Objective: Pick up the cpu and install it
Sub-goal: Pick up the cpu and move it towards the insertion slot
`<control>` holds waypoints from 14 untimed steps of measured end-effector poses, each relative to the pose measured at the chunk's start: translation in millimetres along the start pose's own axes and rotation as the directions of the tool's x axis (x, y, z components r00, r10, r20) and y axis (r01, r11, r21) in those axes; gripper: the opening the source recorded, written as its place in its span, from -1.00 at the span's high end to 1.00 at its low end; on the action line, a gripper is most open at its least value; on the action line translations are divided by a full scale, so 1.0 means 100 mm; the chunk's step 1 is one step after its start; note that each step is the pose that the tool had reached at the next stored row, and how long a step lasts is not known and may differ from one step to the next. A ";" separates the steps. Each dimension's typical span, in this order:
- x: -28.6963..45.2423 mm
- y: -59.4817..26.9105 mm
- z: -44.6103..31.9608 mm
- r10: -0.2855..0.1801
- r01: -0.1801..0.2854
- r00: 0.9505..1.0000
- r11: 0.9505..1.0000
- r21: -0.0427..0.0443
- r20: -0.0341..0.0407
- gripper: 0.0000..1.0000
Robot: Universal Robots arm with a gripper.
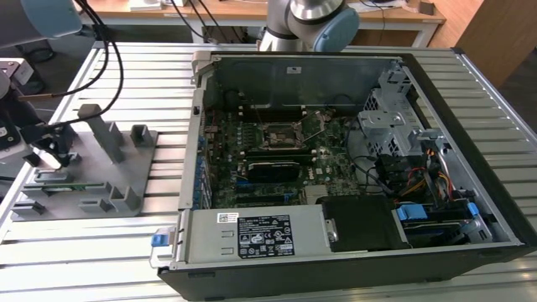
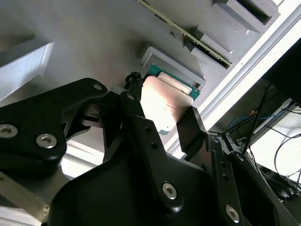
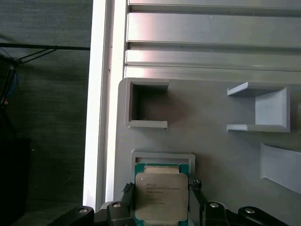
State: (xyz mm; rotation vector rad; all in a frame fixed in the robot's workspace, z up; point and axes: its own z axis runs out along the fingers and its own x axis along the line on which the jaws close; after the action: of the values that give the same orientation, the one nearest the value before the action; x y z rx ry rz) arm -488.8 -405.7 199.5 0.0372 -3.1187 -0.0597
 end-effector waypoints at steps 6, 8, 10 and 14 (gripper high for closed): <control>0.002 0.004 -0.065 0.000 0.000 1.000 1.000 0.003 0.000 -0.08; 0.002 0.005 -0.090 0.000 0.000 1.000 1.000 0.004 0.000 -0.08; 0.003 0.007 -0.116 0.000 0.000 1.000 1.000 0.005 0.000 -0.08; 0.004 0.010 -0.168 0.000 0.000 1.000 1.000 0.007 0.000 -0.08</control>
State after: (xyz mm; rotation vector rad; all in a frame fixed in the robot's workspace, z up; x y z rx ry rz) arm -488.8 -405.4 216.4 0.0369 -3.1188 -0.0487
